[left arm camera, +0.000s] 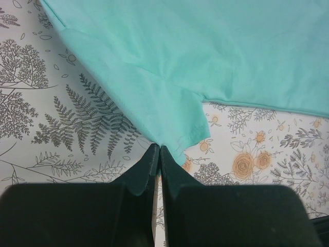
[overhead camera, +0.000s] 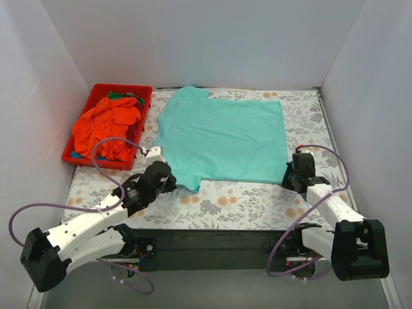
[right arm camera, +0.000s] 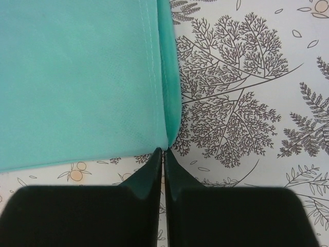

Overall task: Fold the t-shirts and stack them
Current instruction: Flatten the tshirt out, then fold the tshirt

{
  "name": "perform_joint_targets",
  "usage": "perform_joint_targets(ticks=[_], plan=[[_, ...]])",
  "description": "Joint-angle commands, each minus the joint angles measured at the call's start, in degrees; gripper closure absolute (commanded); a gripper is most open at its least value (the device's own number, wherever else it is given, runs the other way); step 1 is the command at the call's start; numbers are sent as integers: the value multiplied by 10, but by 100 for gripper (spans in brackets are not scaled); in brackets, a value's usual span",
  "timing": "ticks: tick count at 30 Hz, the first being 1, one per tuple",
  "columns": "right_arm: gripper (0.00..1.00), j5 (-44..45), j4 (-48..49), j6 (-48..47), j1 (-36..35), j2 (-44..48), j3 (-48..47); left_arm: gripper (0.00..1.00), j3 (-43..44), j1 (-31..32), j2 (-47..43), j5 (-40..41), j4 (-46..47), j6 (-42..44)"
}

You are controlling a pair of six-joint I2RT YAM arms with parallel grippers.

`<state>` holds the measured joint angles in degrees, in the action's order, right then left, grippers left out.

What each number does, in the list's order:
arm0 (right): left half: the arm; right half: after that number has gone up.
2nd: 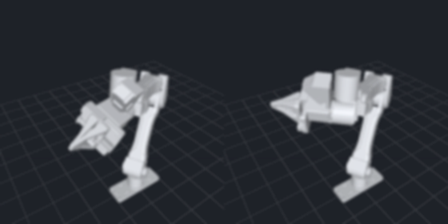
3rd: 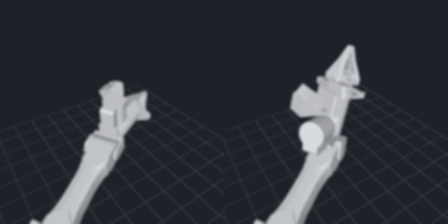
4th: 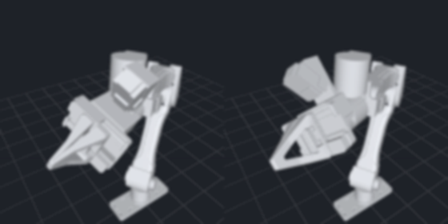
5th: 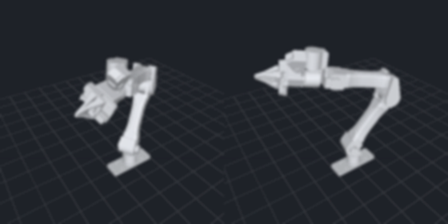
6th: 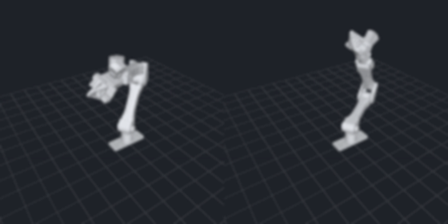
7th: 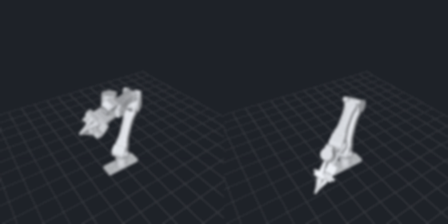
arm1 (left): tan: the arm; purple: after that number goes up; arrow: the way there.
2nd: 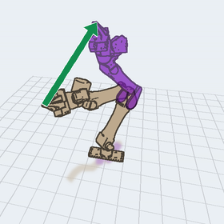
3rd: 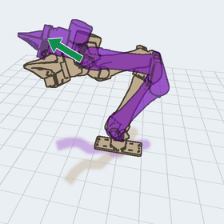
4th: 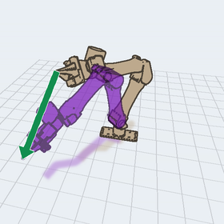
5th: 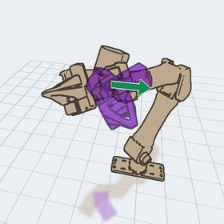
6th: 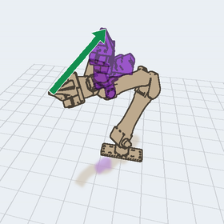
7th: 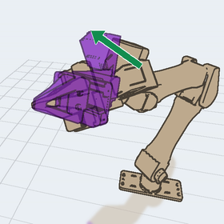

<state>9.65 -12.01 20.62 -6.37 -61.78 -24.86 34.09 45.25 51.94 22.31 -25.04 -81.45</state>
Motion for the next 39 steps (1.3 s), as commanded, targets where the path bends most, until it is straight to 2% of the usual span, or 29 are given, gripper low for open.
perform_joint_targets(ticks=[1,5,12,19,23,28,34,39], plan=[[94,-4,-17,-5,3,10,-19,100,-2,4,-12,24,-10,-9],[98,-4,-35,-6,3,24,-20,100,-2,5,-19,33,-16,-14],[98,-13,-73,-6,2,68,-23,100,-1,19,-38,39,-30,-25],[97,-34,-70,-7,2,62,-31,100,18,19,-19,70,-29,-10],[97,-35,-56,-6,3,44,-42,100,40,19,-10,91,2,14],[97,-34,-50,-10,2,18,-66,100,77,13,32,63,51,45],[97,-34,-44,-16,3,-41,-114,100,125,-28,112,34,87,77],[98,-33,-44,-21,2,-88,-172,100,148,-97,148,-21,127,99]])
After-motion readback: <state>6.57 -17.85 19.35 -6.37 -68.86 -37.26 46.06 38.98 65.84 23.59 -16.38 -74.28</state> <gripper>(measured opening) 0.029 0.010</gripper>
